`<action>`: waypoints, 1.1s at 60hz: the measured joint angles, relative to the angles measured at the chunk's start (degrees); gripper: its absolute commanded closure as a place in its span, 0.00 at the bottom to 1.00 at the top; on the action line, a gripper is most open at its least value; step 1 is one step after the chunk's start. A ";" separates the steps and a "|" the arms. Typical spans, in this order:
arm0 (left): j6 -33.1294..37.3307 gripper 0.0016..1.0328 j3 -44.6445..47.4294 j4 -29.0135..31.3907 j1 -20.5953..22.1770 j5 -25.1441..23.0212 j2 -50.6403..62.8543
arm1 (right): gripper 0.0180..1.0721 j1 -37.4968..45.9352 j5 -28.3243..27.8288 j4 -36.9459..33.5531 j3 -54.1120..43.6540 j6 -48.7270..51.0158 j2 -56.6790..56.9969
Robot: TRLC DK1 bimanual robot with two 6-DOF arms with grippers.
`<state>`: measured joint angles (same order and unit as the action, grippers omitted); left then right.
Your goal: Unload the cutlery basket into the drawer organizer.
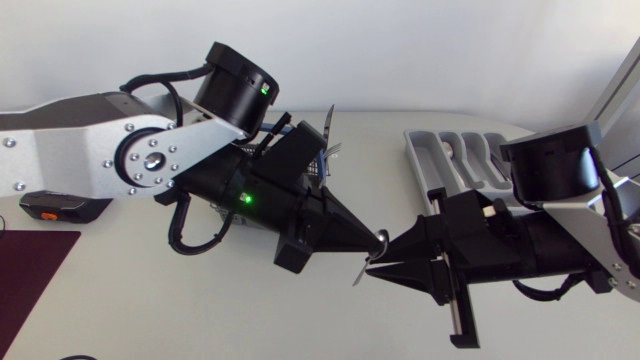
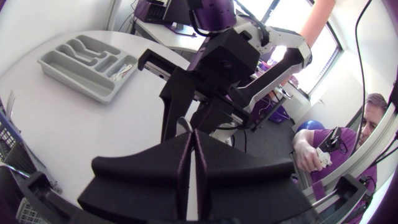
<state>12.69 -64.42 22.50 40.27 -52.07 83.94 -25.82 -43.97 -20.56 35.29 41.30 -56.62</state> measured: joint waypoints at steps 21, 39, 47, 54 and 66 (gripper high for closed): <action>-0.20 0.77 -0.15 0.59 0.04 -0.17 0.00 | 0.95 -0.04 -1.05 0.11 0.52 0.00 -2.60; -0.87 0.07 -3.63 0.28 -1.29 1.66 -0.04 | 0.95 -0.28 -0.15 -0.68 0.55 0.02 -4.07; -1.29 0.06 -5.22 -0.26 -2.71 5.29 -0.11 | 0.95 3.04 0.85 -1.14 0.55 0.07 -4.20; -1.81 0.06 -6.14 -0.48 -4.17 14.01 -0.11 | 0.95 10.19 4.81 -0.87 0.57 1.20 -4.20; -1.99 0.06 -6.62 1.03 -8.07 23.98 0.44 | 0.95 22.73 11.82 3.37 0.61 5.53 -5.22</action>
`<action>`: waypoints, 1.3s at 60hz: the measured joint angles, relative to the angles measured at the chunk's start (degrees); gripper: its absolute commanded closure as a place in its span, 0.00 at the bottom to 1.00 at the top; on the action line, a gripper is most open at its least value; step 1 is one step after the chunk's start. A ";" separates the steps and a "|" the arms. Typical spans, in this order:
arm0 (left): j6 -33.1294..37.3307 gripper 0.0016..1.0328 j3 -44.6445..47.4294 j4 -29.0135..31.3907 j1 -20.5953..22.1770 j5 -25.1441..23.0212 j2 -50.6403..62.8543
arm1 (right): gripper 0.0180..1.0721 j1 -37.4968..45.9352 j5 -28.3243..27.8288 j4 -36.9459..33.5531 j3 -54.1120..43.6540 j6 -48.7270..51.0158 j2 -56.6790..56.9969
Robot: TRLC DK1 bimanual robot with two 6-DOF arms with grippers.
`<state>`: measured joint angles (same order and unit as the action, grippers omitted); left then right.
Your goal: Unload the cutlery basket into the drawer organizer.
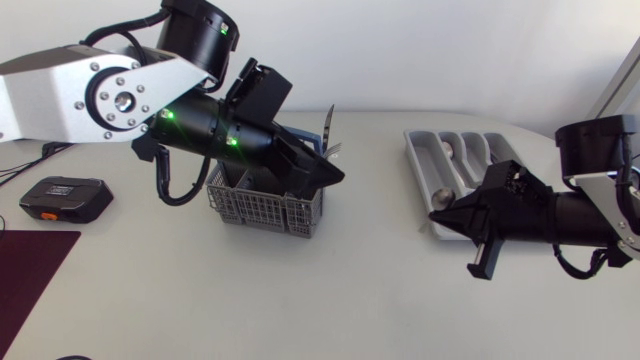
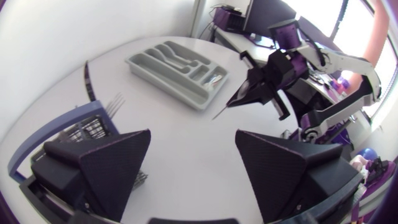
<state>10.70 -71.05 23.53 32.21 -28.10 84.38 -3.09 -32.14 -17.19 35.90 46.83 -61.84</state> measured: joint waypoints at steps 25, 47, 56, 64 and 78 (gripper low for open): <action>1.86 0.06 3.13 0.00 -4.28 12.02 0.00 | 0.95 14.93 11.47 16.87 -3.23 10.51 -8.33; 3.54 0.06 4.76 -0.28 -6.97 13.44 0.07 | 0.95 25.29 15.15 30.03 -3.21 19.87 -23.78; 4.42 0.06 5.68 -0.57 -8.07 13.49 0.13 | 0.95 26.49 19.89 34.71 -3.06 22.32 -28.48; 4.59 0.06 5.81 -0.94 -8.98 13.49 0.57 | 0.95 25.99 25.59 38.88 -3.06 23.19 -30.88; 4.61 0.06 5.81 -1.09 -9.70 13.66 1.62 | 0.86 20.57 32.98 46.18 -3.41 23.96 -36.06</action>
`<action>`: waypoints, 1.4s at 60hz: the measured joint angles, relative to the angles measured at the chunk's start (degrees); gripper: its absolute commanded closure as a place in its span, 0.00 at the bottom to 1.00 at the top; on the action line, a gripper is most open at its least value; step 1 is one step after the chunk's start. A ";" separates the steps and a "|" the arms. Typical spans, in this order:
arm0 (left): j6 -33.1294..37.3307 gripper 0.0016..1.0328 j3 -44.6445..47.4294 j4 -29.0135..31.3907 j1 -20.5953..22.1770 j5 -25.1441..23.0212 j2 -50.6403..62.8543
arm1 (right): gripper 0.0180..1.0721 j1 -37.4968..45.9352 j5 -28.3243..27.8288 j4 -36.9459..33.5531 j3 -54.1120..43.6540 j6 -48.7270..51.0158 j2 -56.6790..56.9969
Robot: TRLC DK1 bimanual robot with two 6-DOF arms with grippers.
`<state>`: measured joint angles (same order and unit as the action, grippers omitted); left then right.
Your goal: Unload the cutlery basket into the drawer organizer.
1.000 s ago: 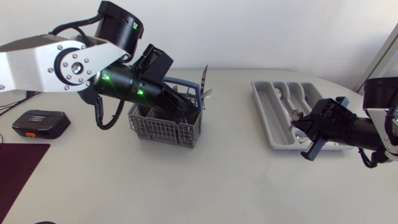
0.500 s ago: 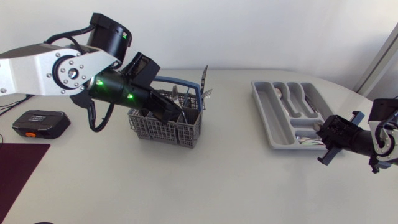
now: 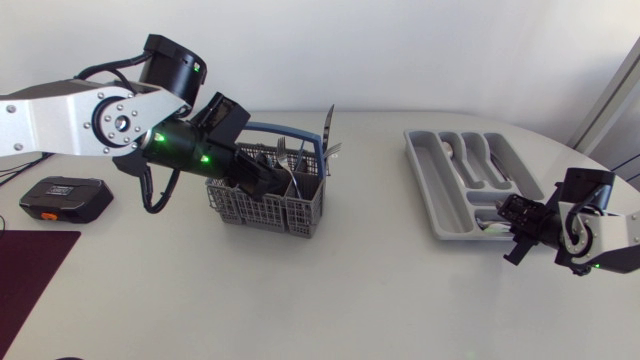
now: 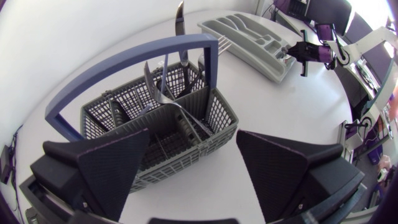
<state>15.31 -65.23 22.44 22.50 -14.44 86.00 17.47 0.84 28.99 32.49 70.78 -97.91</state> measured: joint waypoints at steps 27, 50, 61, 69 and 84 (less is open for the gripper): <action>0.15 0.07 0.92 -3.15 -3.39 1.27 1.62 | 0.47 -2.29 2.21 5.27 -2.34 0.22 -0.66; -5.20 0.08 3.32 -12.35 -4.33 -0.24 2.36 | 0.43 2.10 -3.39 -1.84 -4.87 -3.26 11.47; -6.19 0.09 7.26 -19.76 -1.79 -0.15 2.36 | 0.39 3.34 -7.58 -9.64 -4.61 -8.31 15.10; -6.34 0.09 8.59 -23.50 -1.27 0.00 2.95 | 0.39 3.63 -9.97 -15.13 -3.48 -12.17 18.56; -6.73 0.10 10.34 -30.47 -0.98 4.33 4.33 | 0.39 1.53 -10.05 -18.12 -2.91 -15.85 22.88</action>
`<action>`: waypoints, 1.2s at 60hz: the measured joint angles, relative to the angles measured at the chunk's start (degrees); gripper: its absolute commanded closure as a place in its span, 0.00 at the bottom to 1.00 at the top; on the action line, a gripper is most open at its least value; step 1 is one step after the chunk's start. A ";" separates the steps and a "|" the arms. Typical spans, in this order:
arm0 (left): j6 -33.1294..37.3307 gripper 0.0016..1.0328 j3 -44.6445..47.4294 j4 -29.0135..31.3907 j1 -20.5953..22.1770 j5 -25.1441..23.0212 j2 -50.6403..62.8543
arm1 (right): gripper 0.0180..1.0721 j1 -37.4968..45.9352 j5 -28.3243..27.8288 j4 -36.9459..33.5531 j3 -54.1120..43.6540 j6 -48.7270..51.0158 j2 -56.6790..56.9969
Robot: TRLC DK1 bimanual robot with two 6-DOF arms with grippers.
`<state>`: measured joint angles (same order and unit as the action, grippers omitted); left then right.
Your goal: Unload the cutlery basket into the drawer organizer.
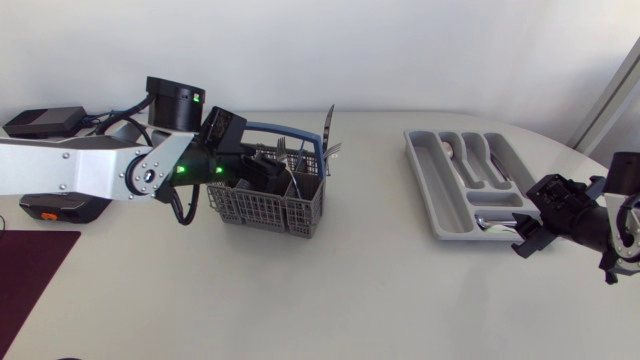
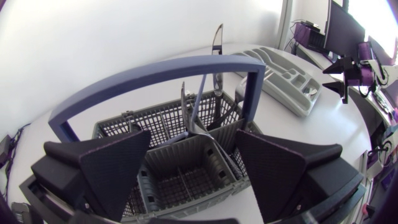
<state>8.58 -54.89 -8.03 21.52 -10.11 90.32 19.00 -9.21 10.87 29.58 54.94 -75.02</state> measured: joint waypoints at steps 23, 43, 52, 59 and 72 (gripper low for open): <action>-0.02 0.11 7.21 -12.85 1.40 1.46 0.24 | 0.39 -2.47 0.44 -0.44 0.00 -1.99 0.46; -1.09 0.16 7.54 -17.14 1.42 1.86 3.15 | 0.39 -2.47 0.42 -0.42 0.00 -2.03 0.39; -1.16 0.19 6.14 -17.59 1.36 1.88 5.20 | 0.39 -2.47 0.42 -0.39 0.00 -2.03 0.00; -1.40 0.19 4.96 -18.45 1.27 2.12 5.86 | 0.39 -2.47 0.42 -0.37 0.00 -2.01 -0.79; -1.88 0.26 2.16 -20.02 1.05 2.95 8.87 | 0.39 -2.47 0.42 -0.17 0.24 -1.99 -2.01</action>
<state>6.70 -52.73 -28.05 22.57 -7.16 99.20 16.53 -8.80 10.70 29.82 52.95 -77.03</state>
